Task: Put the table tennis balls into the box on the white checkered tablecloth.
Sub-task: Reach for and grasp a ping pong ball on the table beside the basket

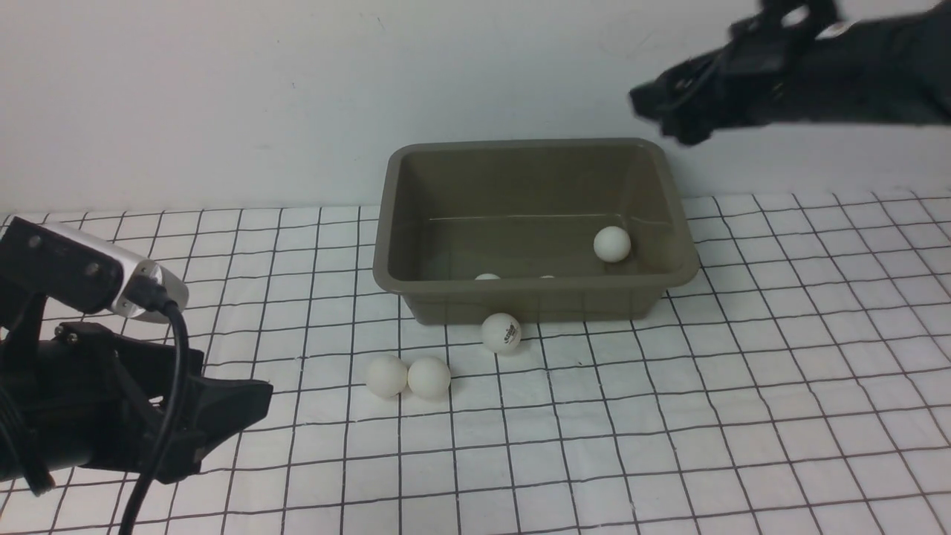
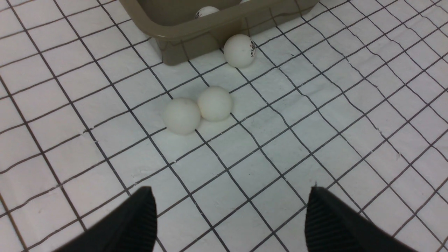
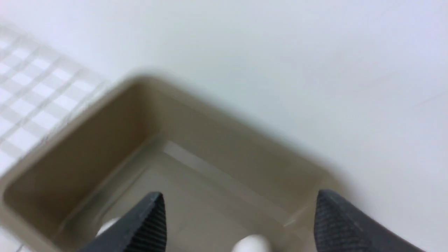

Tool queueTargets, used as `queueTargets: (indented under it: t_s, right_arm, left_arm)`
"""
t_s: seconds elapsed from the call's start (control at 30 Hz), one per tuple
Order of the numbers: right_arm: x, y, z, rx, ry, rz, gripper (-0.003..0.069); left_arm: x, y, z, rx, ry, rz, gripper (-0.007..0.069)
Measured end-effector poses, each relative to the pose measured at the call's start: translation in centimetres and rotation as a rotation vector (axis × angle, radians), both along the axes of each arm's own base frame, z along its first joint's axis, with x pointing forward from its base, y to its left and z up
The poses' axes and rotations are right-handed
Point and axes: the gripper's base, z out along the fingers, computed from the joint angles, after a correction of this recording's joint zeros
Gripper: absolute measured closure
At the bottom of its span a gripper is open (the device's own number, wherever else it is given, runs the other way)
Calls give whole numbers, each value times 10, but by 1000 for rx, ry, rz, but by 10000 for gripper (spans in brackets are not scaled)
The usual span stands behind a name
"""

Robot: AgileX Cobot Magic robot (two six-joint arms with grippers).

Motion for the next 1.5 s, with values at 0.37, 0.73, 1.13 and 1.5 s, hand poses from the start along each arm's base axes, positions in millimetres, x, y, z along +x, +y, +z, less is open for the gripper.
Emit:
queueTargets:
  t_s: [0.37,0.73,1.13,1.5]
  right_arm:
    - [-107,-68,108,23,-116,-60,144]
    - [-190,-100,124,-162,19,-272,144]
    - [-258,-108,94,-158,54,-312,144]
    - [-268,-105,50,-132,100,-287,144]
  left_arm:
    - [1,-2,2,-23,-22,-10,114]
    - [-2,-5,3,-48,-10,-45,114]
    - [0,-11,12,-95,-120,-115,114]
    - [-1,-15,17,-170,-130,-129,113]
